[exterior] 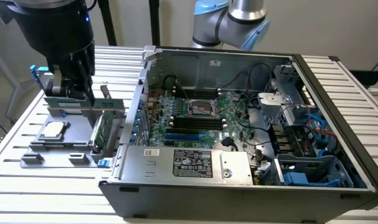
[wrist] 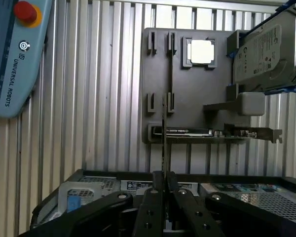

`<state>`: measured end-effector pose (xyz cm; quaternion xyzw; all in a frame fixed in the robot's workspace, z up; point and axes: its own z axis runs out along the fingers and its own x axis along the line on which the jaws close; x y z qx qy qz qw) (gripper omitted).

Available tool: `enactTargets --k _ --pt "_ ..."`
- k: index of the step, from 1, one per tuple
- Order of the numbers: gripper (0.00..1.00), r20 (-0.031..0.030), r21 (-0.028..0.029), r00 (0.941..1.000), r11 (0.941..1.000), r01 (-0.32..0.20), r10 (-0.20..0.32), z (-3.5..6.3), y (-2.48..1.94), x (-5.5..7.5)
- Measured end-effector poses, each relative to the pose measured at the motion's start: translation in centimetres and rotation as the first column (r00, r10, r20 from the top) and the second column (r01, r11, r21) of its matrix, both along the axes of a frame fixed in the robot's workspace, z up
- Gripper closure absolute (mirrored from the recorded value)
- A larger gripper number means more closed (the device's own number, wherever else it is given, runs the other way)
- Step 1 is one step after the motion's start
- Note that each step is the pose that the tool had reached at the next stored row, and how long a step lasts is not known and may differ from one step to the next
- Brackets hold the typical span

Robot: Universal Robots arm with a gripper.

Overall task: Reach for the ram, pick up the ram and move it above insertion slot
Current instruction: 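Pick up the ram and move it above insertion slot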

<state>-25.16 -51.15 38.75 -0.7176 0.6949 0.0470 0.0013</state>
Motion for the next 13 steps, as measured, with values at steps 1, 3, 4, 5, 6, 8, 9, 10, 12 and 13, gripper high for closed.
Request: enactTargets --k 1,3,4,5,6,8,9,10,12,13 --pt "0.86 -0.0001 0.0014 1.0000 1.0000 0.000 0.000 0.08 0.00 0.4" --pt "0.86 -0.0002 0.0045 1.0000 1.0000 0.000 0.000 0.22 0.00 1.3" --pt "0.86 -0.0003 0.0063 1.0000 1.0000 0.000 0.000 0.29 0.00 1.8" --pt "0.86 -0.0003 0.0084 1.0000 1.0000 0.000 0.000 0.35 0.00 2.3" --pt "0.86 -0.0003 0.0104 1.0000 0.9999 0.000 0.000 0.40 0.00 2.7" --pt "0.86 -0.0002 0.0155 1.0000 0.9999 0.000 0.000 0.43 0.00 3.6" --pt "0.86 -0.0003 0.0182 1.0000 0.9998 0.000 0.000 0.45 0.00 4.1" --pt "0.86 -0.0002 0.0207 1.0000 0.9998 0.000 0.000 0.45 0.00 4.5" --pt "0.86 -0.0003 0.0281 1.0000 0.9996 0.000 0.000 0.45 0.00 5.4" --pt "0.86 -0.0002 0.0333 1.0000 0.9994 0.000 0.000 0.45 0.00 5.9"
